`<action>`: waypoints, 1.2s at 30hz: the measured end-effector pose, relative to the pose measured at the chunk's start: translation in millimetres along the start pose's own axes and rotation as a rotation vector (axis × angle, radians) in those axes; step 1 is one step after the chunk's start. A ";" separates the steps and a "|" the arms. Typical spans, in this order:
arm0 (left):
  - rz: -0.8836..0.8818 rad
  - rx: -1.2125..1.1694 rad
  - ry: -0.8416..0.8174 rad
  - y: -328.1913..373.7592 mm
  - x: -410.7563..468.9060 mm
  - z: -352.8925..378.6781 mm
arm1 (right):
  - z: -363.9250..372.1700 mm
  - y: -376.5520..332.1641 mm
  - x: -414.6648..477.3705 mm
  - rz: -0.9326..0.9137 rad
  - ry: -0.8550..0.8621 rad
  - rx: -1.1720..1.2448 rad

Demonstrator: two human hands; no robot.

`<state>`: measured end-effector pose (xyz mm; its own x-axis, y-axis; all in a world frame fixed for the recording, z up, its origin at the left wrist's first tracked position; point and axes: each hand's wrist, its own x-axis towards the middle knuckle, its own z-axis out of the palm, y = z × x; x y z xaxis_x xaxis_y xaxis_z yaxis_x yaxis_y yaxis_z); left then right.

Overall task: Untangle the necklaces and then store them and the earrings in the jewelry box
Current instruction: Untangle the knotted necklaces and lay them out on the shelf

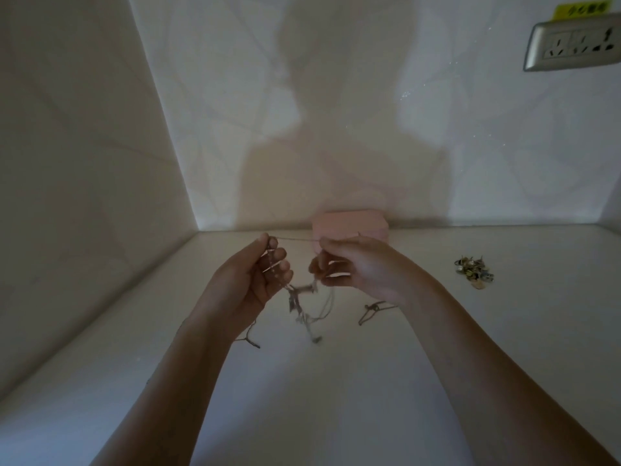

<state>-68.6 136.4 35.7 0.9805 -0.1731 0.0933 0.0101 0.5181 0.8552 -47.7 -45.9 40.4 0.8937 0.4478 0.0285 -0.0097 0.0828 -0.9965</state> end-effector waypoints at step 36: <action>0.070 0.134 0.174 0.4 3.5 -4.2 | 36.5 30.3 9.9 -0.187 -0.080 -0.548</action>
<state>-64.3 139.5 34.2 0.9971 0.0125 0.0752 -0.0738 0.4057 0.9110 -55.5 -6.5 13.4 0.8209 0.5376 0.1925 0.3977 -0.2962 -0.8684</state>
